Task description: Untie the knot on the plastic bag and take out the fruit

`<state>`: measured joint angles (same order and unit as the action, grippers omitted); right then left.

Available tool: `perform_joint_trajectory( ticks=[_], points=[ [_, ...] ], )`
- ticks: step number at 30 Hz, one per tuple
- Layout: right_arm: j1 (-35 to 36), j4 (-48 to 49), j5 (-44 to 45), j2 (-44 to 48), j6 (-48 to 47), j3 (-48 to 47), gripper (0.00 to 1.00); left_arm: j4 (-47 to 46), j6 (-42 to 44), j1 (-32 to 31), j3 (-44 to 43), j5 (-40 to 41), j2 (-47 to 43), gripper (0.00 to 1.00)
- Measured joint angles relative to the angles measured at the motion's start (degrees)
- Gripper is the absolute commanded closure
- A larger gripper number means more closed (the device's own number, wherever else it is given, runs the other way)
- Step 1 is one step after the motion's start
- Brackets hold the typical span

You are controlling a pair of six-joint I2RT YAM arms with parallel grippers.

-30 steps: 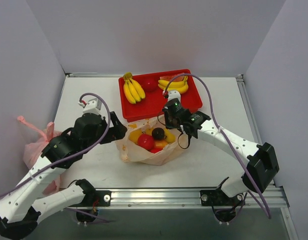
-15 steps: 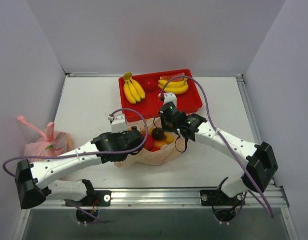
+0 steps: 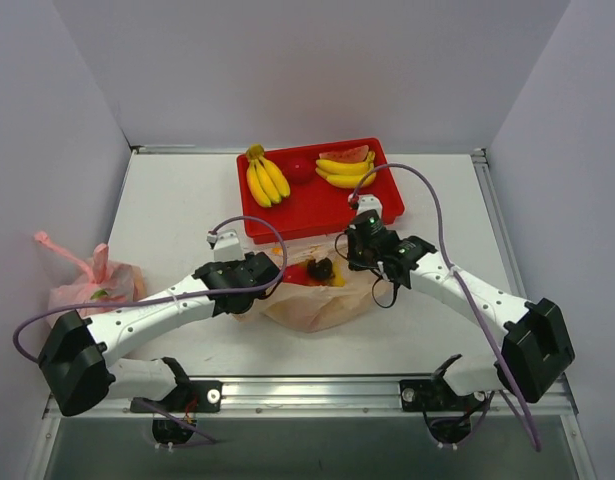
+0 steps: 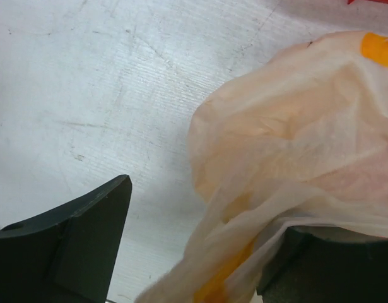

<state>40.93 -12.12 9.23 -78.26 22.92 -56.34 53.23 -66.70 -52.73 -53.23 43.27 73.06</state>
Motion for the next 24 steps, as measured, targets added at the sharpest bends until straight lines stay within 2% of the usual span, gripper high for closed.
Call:
perform_joint_trajectory(
  ticks=[4, 6, 7, 9, 10, 11, 12, 13, 14, 18, 20, 24],
  points=[
    [-7.78, 1.64, -6.67, 1.05, -0.15, 2.8, 0.97, -3.91, 4.13, 3.87, 3.56, -3.17, -2.19, 0.39],
    [-11.02, 2.32, -10.43, 0.72, -0.2, 3.15, 0.96, -5.53, 6.38, 5.03, 4.42, -4.92, -3.72, 0.54],
    [-12.13, 2.78, -12.04, 0.44, -0.22, 3.17, 0.96, -7.02, 8.33, 5.55, 4.55, -6.34, -4.57, 0.63],
    [-13.7, 3.8, -14.78, -0.72, -0.35, 2.97, 0.96, -9.51, 12.15, 6.4, 4.55, -8.79, -6.16, 0.93],
    [-14.4, 4.24, -15.76, -1.79, -0.44, 2.64, 0.95, -10.54, 14.14, 6.78, 4.55, -9.92, -7.1, 1.0],
    [-15.04, 4.46, -16.65, -3.08, -0.55, 2.16, 0.92, -11.37, 16.33, 7.04, 4.55, -11.1, -8.0, 1.0],
    [-15.76, 4.48, -17.55, -4.85, -0.72, 1.2, 0.79, -12.02, 18.4, 7.23, 4.5, -12.24, -8.87, 1.0],
    [-16.31, 4.5, -18.16, -6.27, -0.92, 0.28, 0.71, -12.39, 20.22, 7.37, 4.44, -13.29, -9.73, 1.0],
    [-16.79, 4.33, -18.64, -7.45, -1.25, -0.63, 0.57, -12.35, 21.68, 7.56, 4.31, -14.1, -10.58, 1.0],
    [-17.29, 0.81, -19.78, -8.55, -3.28, -5.73, 0.3, -11.82, 25.2, 8.26, 3.17, -16.83, -13.27, 1.0],
    [-16.09, -0.81, -19.67, -7.34, -4.33, -8.79, 0.23, -11.82, 25.42, 8.31, 2.4, -18.21, -14.03, 1.0],
    [-9.64, -5.35, -17.64, -2.25, -6.75, -14.27, 0.23, -11.67, 24.96, 8.31, 1.9, -20.15, -14.08, 1.0]
  ],
)
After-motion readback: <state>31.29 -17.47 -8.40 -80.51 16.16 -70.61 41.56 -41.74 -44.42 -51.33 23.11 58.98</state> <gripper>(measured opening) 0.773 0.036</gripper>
